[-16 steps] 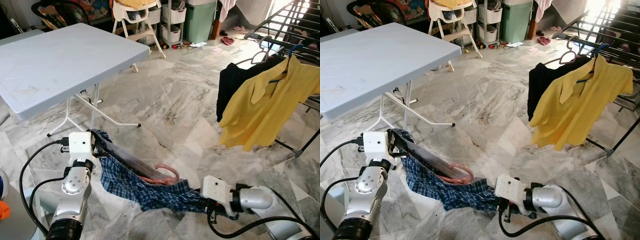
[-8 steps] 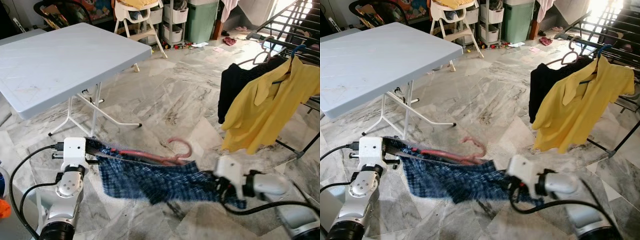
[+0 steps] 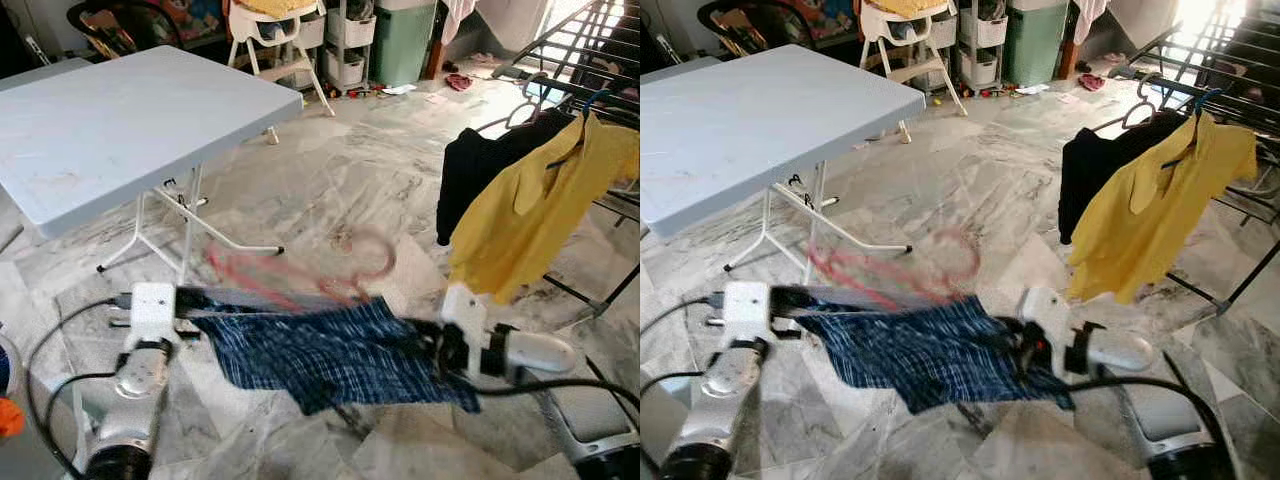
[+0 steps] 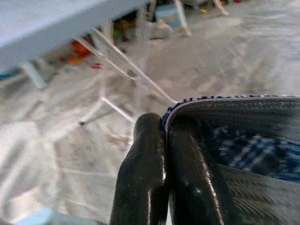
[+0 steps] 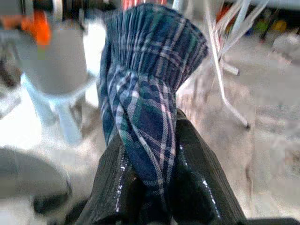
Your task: Hang hanger
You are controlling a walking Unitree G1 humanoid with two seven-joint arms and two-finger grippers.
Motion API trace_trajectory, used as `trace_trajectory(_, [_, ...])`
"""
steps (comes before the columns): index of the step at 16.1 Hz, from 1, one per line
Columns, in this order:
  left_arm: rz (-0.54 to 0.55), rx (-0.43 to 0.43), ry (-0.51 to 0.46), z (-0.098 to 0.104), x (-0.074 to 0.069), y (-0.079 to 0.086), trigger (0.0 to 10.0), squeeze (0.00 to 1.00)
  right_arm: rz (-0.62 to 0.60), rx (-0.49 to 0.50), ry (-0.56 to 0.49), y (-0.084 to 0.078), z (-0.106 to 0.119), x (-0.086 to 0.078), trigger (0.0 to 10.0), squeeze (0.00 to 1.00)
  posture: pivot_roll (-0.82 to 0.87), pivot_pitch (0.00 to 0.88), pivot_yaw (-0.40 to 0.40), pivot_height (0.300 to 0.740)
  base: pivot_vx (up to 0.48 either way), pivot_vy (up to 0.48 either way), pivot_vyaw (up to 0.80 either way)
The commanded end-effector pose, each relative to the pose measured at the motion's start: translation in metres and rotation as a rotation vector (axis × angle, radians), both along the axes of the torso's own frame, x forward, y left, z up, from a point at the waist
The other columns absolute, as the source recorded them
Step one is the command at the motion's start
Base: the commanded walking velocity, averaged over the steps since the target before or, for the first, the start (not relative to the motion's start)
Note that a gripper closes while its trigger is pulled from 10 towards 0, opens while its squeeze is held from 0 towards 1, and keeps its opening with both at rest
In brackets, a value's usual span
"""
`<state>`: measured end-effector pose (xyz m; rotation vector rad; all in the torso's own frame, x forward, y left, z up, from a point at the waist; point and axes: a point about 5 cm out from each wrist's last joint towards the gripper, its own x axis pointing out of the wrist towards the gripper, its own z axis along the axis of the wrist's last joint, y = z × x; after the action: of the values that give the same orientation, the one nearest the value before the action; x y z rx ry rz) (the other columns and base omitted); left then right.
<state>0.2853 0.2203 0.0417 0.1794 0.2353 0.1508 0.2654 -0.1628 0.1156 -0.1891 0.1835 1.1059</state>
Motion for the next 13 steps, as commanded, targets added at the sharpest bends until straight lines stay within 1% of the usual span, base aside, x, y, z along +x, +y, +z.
trace_trajectory(1, [-0.024, -0.013, 0.019, -0.005, -0.004, -0.005, 0.0, 0.0, -0.045, 0.047, -0.062, 0.001, 0.016, 0.008, 10.0, 0.0, -0.05, 0.0, 0.05, 0.74, 0.0, 0.0, 0.0])
trace_trajectory(2, [-0.05, -0.022, 0.026, -0.007, -0.006, -0.013, 0.0, 0.0, -0.072, 0.059, -0.072, 0.005, 0.014, 0.009, 10.0, 0.0, -0.05, 0.0, 0.051, 0.74, 0.0, 0.0, 0.0])
trace_trajectory(3, [-0.083, -0.039, 0.042, -0.011, -0.009, -0.023, 0.0, 0.0, -0.126, 0.055, -0.108, 0.009, 0.012, 0.013, 10.0, 0.0, -0.04, 0.0, 0.048, 0.74, 0.0, 0.0, 0.0])
trace_trajectory(4, [-0.105, -0.045, 0.047, -0.013, -0.012, -0.029, 0.0, 0.0, -0.163, 0.066, -0.102, 0.012, 0.011, 0.016, 10.0, 0.0, -0.05, 0.0, 0.048, 0.74, 0.0, 0.0, 0.0])
trace_trajectory(5, [-0.14, -0.046, 0.052, -0.016, -0.016, -0.037, 0.0, 0.0, -0.155, 0.087, -0.086, 0.017, 0.01, 0.014, 10.0, 0.0, -0.04, 0.0, 0.048, 0.74, 0.0, 0.0, 0.0])
trace_trajectory(6, [-0.187, -0.075, 0.073, -0.019, -0.019, -0.047, 2.5, 0.0, -0.166, 0.101, -0.083, 0.023, 0.009, 0.013, 10.0, 0.0, -0.04, 0.0, 0.046, 0.74, 0.0, 0.0, 0.0])
trace_trajectory(7, [-0.192, -0.075, 0.078, -0.02, -0.02, -0.048, 2.5, 0.0, -0.166, 0.11, -0.079, 0.024, 0.009, 0.013, 10.0, 0.0, -0.04, 0.0, 0.046, 0.74, 0.0, 0.0, 0.0])
trace_trajectory(8, [-0.204, -0.071, 0.072, -0.02, -0.019, -0.05, 10.0, 0.0, -0.165, 0.106, -0.08, 0.026, 0.009, 0.013, 10.0, 0.0, -0.04, 0.0, 0.045, 0.74, 0.0, 0.0, 0.0])
trace_trajectory(9, [-0.242, -0.068, 0.062, -0.017, -0.02, -0.056, 10.0, 0.0, -0.158, 0.088, -0.087, 0.029, 0.007, 0.013, 10.0, 0.0, -0.04, 0.0, 0.044, 0.74, 0.0, 0.0, 0.0])
trace_trajectory(10, [-0.29, -0.059, 0.045, -0.013, -0.02, -0.061, 10.0, 0.91, -0.146, 0.056, -0.097, 0.029, 0.005, 0.014, 10.0, 0.0, -0.04, 0.0, 0.044, 0.74, 0.0, 0.0, 0.0])
trace_trajectory(11, [-0.33, -0.04, 0.031, -0.011, -0.021, -0.062, 10.0, 1.0, -0.137, 0.004, -0.114, 0.024, 0.003, 0.017, 10.0, 0.0, -0.04, 0.0, 0.042, 0.74, 0.0, 0.0, 0.0])
trace_trajectory(13, [-0.355, -0.014, 0.009, -0.008, -0.024, -0.061, 10.0, 1.0, -0.138, -0.058, -0.136, 0.015, 0.001, 0.021, 10.0, 0.0, -0.04, 0.0, 0.039, 0.74, 0.0, 0.0, 0.0])
